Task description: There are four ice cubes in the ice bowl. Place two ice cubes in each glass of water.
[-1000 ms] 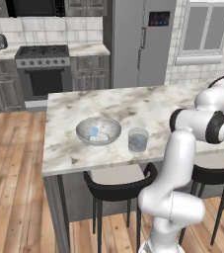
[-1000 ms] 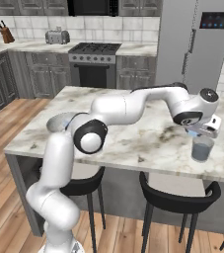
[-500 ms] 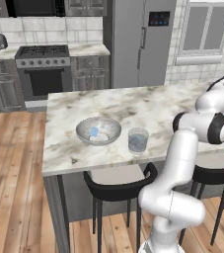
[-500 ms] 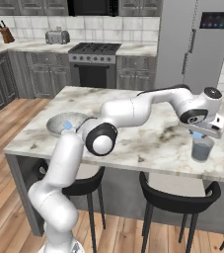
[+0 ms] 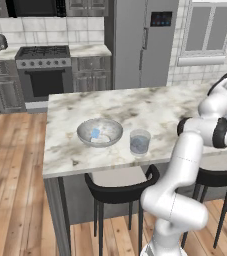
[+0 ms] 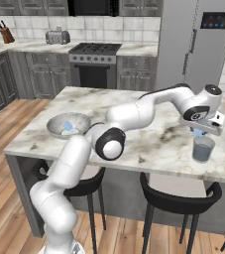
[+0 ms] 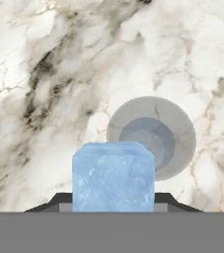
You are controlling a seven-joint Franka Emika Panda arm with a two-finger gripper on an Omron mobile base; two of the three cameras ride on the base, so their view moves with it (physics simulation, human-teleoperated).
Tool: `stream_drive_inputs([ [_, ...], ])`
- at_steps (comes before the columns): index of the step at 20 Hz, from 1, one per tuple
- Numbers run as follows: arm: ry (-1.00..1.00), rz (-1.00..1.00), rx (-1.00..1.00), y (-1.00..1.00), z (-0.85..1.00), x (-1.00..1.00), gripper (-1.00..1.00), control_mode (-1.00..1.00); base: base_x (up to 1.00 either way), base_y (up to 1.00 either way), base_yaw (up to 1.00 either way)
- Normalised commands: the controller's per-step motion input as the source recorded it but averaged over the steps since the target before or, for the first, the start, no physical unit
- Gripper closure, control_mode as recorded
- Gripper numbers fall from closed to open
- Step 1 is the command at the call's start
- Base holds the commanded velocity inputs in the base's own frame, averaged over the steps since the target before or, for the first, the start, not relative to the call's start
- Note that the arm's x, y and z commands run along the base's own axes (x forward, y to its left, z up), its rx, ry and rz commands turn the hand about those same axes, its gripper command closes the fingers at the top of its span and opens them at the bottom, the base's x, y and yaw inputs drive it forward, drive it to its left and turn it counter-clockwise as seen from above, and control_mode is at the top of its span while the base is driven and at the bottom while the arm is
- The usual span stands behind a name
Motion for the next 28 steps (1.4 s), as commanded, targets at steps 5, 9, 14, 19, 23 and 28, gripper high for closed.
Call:
stream_drive_inputs([
  [5, 0.08, 0.00, 0.00, -0.06, -0.16, 0.01, 1.00, -1.00, 0.00, 0.00, 0.00],
  [9, 0.09, 0.00, 0.00, -0.19, -0.06, 0.10, 1.00, -1.00, 0.00, 0.00, 0.00],
  [14, 0.02, 0.00, 0.00, -0.23, -0.02, 0.13, 1.00, -1.00, 0.00, 0.00, 0.00],
  [19, 0.03, 0.00, 0.00, -0.07, 0.00, 0.22, 1.00, -1.00, 0.00, 0.00, 0.00],
  [23, 0.03, 0.00, 0.00, 0.00, 0.00, 0.29, 1.00, -1.00, 0.00, 0.00, 0.00],
  [28, 0.05, 0.00, 0.00, -0.09, 0.00, 0.28, 1.00, -1.00, 0.00, 0.00, 0.00],
])
